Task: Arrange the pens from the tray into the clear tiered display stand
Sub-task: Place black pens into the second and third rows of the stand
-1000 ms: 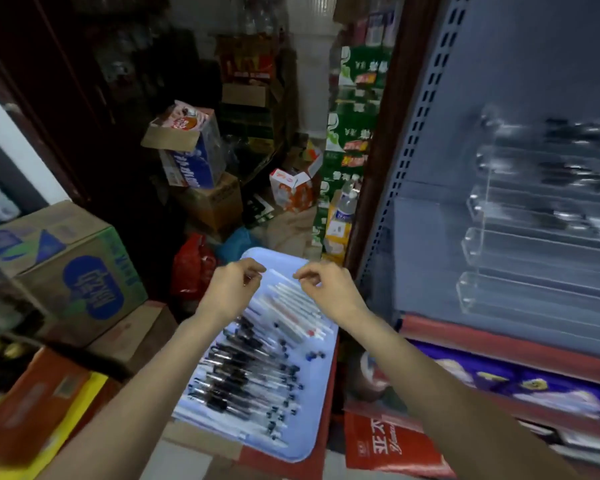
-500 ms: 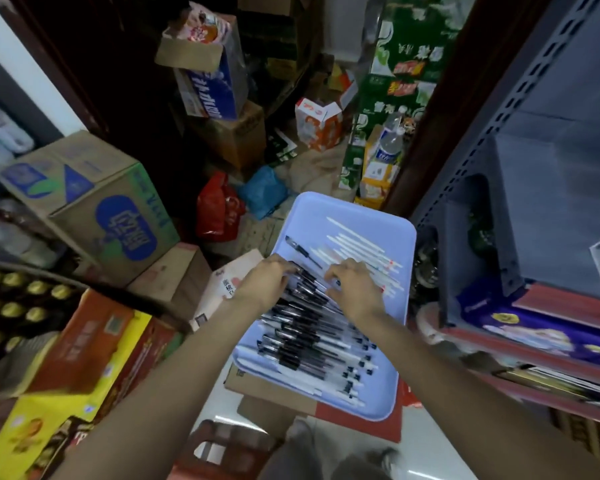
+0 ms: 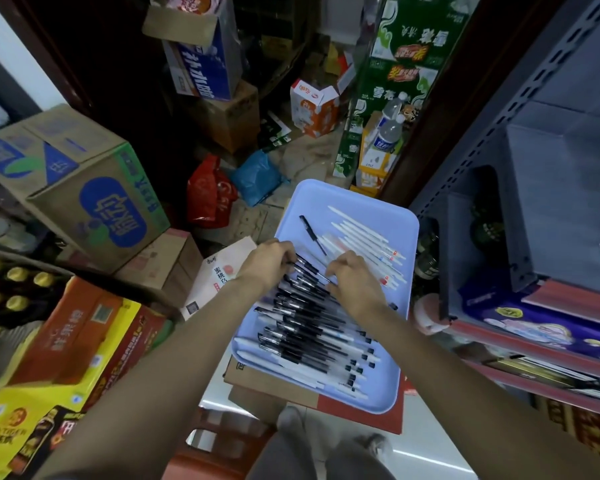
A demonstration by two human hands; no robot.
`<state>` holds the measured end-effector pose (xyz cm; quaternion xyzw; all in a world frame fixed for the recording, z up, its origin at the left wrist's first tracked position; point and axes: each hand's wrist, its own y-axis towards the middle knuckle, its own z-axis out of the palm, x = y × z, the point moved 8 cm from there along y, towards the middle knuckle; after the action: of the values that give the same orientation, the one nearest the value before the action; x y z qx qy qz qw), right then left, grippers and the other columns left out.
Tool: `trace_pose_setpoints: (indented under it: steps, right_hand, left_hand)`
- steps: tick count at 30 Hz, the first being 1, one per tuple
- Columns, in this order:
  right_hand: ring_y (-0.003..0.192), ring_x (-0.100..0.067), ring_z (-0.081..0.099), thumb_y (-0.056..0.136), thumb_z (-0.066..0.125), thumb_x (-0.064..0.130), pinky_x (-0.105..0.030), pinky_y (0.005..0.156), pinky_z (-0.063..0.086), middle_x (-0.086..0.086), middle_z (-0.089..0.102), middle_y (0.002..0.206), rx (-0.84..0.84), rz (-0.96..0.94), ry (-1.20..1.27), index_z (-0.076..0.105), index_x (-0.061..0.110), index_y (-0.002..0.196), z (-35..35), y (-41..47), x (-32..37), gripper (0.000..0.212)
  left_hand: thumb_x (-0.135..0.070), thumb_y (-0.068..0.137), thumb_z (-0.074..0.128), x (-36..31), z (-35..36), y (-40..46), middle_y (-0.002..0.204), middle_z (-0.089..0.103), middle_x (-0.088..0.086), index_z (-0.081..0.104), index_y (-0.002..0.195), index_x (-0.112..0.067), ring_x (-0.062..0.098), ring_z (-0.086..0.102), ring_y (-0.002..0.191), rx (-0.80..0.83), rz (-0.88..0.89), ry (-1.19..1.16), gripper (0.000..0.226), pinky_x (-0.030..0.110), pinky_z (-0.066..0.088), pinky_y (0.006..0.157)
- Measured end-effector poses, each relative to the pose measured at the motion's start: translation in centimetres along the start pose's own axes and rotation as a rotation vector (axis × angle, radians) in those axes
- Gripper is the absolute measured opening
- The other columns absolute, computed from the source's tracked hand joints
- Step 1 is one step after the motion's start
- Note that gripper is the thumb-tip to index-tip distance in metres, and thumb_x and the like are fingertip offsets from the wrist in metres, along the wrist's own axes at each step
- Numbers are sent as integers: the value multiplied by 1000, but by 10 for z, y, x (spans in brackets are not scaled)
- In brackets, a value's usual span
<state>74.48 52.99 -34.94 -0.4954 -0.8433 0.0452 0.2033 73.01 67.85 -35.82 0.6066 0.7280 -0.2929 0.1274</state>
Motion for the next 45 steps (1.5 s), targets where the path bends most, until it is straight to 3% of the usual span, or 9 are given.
trace_pose_setpoints:
  steps: [6,11,15,18,25,31,34,39,45]
  right_hand:
    - [118,-26,43,93,53,11,-36,101,43,-13,38,126,103,72,21,59,-3,110,1,14,0,23]
    - [94,-23,60,90,56,2,-33,81,51,-15,64,98,74,83,298,69,-12,88,-5,12,-10,19]
    - [70,-20,56,89,61,8,-37,77,51,-11,60,75,57,64,522,68,-3,76,-22,1,-13,18]
    - [89,-23,63,88,63,11,-37,84,51,-10,66,91,31,58,638,59,12,75,-43,-6,-13,14]
    - [72,-23,66,90,60,6,-39,75,58,-11,68,83,-142,75,931,55,7,89,-117,-29,-37,5]
    - [68,-17,66,86,65,7,-32,68,55,4,66,59,-348,25,1041,55,15,80,-188,-64,-79,14]
    - [70,-3,59,83,69,15,-19,68,47,8,61,74,-516,-1,852,54,20,80,-234,-89,-117,16]
    - [79,3,58,92,57,18,-8,65,45,13,59,93,-643,-177,929,56,28,116,-312,-140,-183,26]
    - [70,-3,63,86,62,-1,-15,66,50,2,67,78,-712,-253,1005,64,21,82,-365,-162,-263,22]
  left_hand:
    - [-3,85,62,3,1,4,92,51,1,62,95,-6,19,56,86,70,66,-17,11,32,47,87]
    - [3,87,58,2,-18,-10,78,58,-2,58,82,-7,3,55,72,-41,50,-378,12,-1,36,66]
    - [0,89,57,-2,-33,-19,79,63,3,56,88,-1,-4,63,66,-136,13,-737,2,8,46,67]
    - [0,90,56,-18,-44,-22,78,63,12,56,84,-7,4,68,64,-189,2,-933,9,18,55,68]
    - [-8,90,58,-95,-74,-12,79,66,4,58,98,-10,7,68,67,-321,-2,-1175,8,17,55,67]
    - [-14,89,60,-214,-66,-1,84,53,15,59,91,3,21,56,75,-142,162,-1075,17,22,55,70]
    - [-17,90,60,-273,-73,2,75,58,13,56,87,17,18,55,67,-222,288,-887,34,39,51,72]
    - [-25,90,60,-393,-64,-5,64,57,-13,61,77,-20,-2,51,59,-183,549,-456,14,22,38,62]
    - [-32,88,61,-488,-53,4,60,54,7,61,69,-14,10,45,57,-249,644,-280,26,30,32,58]
